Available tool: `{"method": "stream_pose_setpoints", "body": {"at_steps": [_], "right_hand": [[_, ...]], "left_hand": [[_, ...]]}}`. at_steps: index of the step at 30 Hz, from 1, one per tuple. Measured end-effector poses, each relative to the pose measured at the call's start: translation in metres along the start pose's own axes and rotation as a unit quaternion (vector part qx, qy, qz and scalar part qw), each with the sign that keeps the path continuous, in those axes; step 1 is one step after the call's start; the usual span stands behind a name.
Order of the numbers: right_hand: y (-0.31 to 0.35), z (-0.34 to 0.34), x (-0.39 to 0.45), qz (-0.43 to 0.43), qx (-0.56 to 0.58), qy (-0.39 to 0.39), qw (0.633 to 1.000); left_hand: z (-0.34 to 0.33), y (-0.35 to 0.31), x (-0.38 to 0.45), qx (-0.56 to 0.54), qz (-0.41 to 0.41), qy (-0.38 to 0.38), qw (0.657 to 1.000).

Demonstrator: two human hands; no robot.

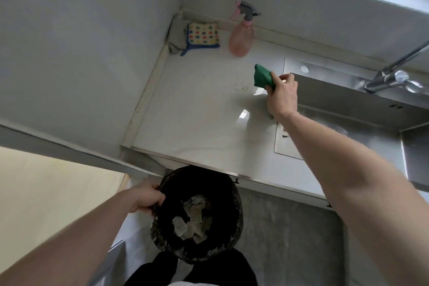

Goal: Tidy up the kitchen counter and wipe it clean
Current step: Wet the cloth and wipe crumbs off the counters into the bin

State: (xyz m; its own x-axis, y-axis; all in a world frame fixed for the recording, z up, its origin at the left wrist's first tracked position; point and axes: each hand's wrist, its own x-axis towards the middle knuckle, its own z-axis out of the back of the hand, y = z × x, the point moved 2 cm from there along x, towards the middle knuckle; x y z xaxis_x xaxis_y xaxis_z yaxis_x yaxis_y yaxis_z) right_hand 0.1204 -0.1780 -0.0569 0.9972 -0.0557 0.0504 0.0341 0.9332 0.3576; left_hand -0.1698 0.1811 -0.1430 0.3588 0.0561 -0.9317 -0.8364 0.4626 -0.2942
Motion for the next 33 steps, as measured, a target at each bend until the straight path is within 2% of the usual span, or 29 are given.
{"method": "stream_pose_setpoints", "body": {"at_steps": [7, 12, 14, 22, 26, 33], "right_hand": [[0.019, -0.034, 0.06, 0.006, 0.038, 0.012, 0.999], [0.036, -0.068, 0.072, -0.009, 0.043, 0.068, 0.997], [0.037, -0.077, 0.064, 0.013, 0.032, 0.08, 0.996], [0.036, -0.077, 0.013, 0.126, -0.003, 0.135, 0.983], [0.046, -0.068, -0.037, 0.174, -0.029, 0.146, 0.973], [0.061, -0.059, -0.151, 0.208, -0.03, 0.159, 0.964]], "left_hand": [[0.0, 0.009, 0.022, -0.002, 0.014, -0.003, 1.0], [0.001, 0.007, 0.024, -0.001, 0.02, -0.003, 1.0], [0.002, 0.008, 0.025, -0.003, 0.021, -0.002, 1.0], [0.002, 0.003, 0.016, -0.004, 0.013, 0.0, 1.0], [0.001, -0.003, 0.009, 0.005, -0.005, -0.015, 1.0], [0.003, -0.008, -0.003, 0.028, -0.028, -0.028, 0.999]]}}
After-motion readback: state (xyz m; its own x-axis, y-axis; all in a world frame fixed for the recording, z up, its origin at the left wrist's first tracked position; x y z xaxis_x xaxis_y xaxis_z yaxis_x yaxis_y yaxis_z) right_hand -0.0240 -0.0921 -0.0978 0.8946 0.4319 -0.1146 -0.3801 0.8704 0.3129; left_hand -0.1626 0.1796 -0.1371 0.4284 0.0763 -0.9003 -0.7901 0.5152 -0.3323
